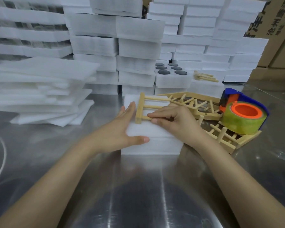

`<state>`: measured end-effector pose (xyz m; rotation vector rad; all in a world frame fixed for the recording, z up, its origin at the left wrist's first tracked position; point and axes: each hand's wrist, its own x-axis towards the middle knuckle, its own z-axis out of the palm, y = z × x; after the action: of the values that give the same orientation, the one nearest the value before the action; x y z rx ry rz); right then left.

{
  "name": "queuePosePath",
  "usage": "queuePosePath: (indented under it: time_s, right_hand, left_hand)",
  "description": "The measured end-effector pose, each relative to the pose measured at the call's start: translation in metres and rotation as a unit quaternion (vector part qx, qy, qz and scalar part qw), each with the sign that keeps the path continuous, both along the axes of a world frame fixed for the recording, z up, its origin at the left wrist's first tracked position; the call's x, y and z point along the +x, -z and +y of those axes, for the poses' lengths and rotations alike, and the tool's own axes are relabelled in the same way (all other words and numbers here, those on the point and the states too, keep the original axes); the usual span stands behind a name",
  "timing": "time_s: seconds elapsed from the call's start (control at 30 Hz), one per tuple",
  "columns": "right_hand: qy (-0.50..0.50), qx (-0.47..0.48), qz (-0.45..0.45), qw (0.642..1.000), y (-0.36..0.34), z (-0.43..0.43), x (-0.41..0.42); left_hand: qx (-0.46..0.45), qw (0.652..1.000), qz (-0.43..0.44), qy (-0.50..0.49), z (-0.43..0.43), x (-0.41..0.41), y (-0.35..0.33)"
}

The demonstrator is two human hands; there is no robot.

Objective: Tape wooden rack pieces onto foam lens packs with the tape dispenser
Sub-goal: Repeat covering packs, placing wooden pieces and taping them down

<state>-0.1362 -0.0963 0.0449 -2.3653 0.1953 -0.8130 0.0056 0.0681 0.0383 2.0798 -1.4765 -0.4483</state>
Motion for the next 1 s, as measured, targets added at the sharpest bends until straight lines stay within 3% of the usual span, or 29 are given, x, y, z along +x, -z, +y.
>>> queuePosePath:
  time_s: [0.13,0.23,0.37,0.53,0.63,0.77,0.87,1.0]
  right_hand:
    - [0.005,0.058,0.014,0.998,-0.003,0.003,0.000]
    - [0.022,0.046,0.046,0.998,-0.008,0.006,-0.003]
    - [0.122,-0.093,0.079,0.985,-0.028,-0.007,-0.023]
    - [0.306,-0.235,0.140,0.912,-0.040,-0.037,-0.049]
    - [0.355,-0.200,0.112,0.906,-0.038,-0.046,-0.054]
    - [0.371,-0.166,0.152,0.901,-0.038,-0.049,-0.057]
    - [0.415,-0.127,0.080,0.898,-0.038,-0.055,-0.062]
    - [0.576,-0.056,-0.022,0.815,-0.039,-0.083,-0.088]
  left_hand:
    - [-0.026,0.999,0.000,0.020,0.000,0.001,0.001]
    - [-0.030,0.999,-0.006,0.013,-0.001,0.002,0.002]
    - [-0.030,0.999,-0.005,0.010,0.000,0.002,0.002]
    - [-0.031,0.999,0.003,0.011,0.000,0.000,0.001]
    - [-0.028,1.000,0.004,0.011,0.000,0.000,0.002]
    - [-0.024,1.000,0.003,0.010,0.000,0.001,0.002]
    - [-0.022,1.000,0.005,0.010,0.000,0.002,0.003]
    - [-0.018,1.000,-0.003,0.007,-0.001,0.002,0.003]
